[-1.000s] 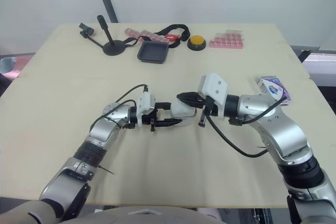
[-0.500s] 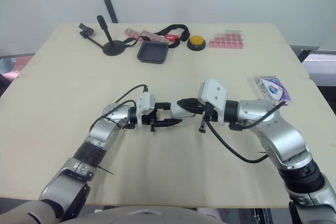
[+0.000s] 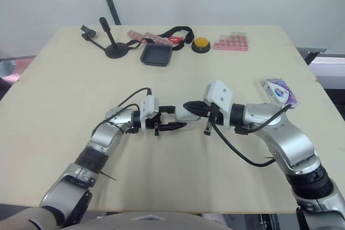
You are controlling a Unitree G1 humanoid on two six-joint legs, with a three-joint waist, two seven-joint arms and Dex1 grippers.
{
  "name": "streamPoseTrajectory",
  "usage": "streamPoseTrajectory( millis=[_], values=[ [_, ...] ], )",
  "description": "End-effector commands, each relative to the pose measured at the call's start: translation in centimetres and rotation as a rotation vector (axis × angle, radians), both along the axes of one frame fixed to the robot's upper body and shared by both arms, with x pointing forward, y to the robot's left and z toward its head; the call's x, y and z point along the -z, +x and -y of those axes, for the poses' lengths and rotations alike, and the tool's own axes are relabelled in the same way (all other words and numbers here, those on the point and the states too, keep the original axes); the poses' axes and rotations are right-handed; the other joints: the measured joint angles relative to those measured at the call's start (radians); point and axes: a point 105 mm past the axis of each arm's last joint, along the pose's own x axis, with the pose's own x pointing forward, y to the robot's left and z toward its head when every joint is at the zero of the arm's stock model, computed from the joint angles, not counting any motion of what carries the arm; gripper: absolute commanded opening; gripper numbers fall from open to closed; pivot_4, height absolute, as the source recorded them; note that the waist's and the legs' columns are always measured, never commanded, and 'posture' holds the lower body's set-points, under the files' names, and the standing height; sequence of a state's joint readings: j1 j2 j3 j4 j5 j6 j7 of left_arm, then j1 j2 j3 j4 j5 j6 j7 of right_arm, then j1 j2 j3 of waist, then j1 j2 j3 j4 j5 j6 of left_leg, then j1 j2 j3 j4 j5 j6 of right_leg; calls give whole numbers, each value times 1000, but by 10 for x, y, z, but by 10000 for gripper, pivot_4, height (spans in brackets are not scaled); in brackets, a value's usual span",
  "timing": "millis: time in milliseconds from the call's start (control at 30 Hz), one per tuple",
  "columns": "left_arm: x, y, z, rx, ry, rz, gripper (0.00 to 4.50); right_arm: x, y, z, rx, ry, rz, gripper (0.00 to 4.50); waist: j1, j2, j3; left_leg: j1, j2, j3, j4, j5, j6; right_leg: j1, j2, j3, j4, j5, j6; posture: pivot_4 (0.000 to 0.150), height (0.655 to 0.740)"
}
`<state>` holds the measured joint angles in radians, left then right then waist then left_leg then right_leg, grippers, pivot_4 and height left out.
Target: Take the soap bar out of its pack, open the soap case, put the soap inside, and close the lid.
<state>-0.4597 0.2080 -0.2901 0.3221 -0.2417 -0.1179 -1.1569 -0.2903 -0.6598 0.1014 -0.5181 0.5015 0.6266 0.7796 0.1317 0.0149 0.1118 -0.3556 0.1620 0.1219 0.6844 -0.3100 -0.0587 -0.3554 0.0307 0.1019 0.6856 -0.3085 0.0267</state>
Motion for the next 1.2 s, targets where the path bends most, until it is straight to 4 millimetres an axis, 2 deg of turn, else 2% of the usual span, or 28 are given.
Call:
streamPoseTrajectory(
  millis=[33,333,467,633,833,900,1000,1133,1200],
  values=[
    [-7,-3,0,9,-9,37,18667,22,9,10,85,-41,-111,298,0,0,0,0,0,0,0,0,0,0,0,0,0,0,0,1500,7400],
    [-6,-4,0,7,-10,37,18667,37,-3,8,21,-115,-142,298,1,-1,-1,1,0,0,-3,0,0,1,0,0,-2,0,0,1500,7400],
    [-6,-4,0,4,-8,35,18667,40,-1,11,25,-131,-125,298,0,-2,-1,7,0,1,-7,0,-1,6,0,0,-6,0,0,1500,7400],
    [-8,-3,-2,-2,-12,27,18667,13,9,20,61,12,-83,298,-2,-2,-1,10,0,1,-9,0,-1,8,0,0,-9,0,0,1500,7400],
    [-10,-1,-4,3,-14,14,18667,-15,18,58,98,81,41,298,0,-1,1,4,-1,1,-9,0,-1,6,0,0,-12,0,0,1500,7400],
    [-12,0,-6,4,-16,2,18667,-17,14,72,103,90,88,298,6,-1,1,2,-1,1,-9,0,-1,4,0,-1,-11,0,0,1500,7400],
    [-13,2,-8,3,-21,-27,18667,-11,5,83,97,94,124,298,7,-1,1,-2,-1,0,-9,0,0,2,0,-2,-11,0,0,1500,7400],
    [-16,1,-10,4,-30,-86,18667,8,-18,82,8,64,109,298,5,-2,1,-4,-1,0,-8,0,0,0,0,-2,-11,0,0,1500,7400],
    [-19,1,-12,4,-37,-135,18667,19,-31,77,-62,23,128,5444,5,-2,1,-4,-1,0,-8,0,0,0,0,-3,-12,0,0,1500,7400]
  ],
)
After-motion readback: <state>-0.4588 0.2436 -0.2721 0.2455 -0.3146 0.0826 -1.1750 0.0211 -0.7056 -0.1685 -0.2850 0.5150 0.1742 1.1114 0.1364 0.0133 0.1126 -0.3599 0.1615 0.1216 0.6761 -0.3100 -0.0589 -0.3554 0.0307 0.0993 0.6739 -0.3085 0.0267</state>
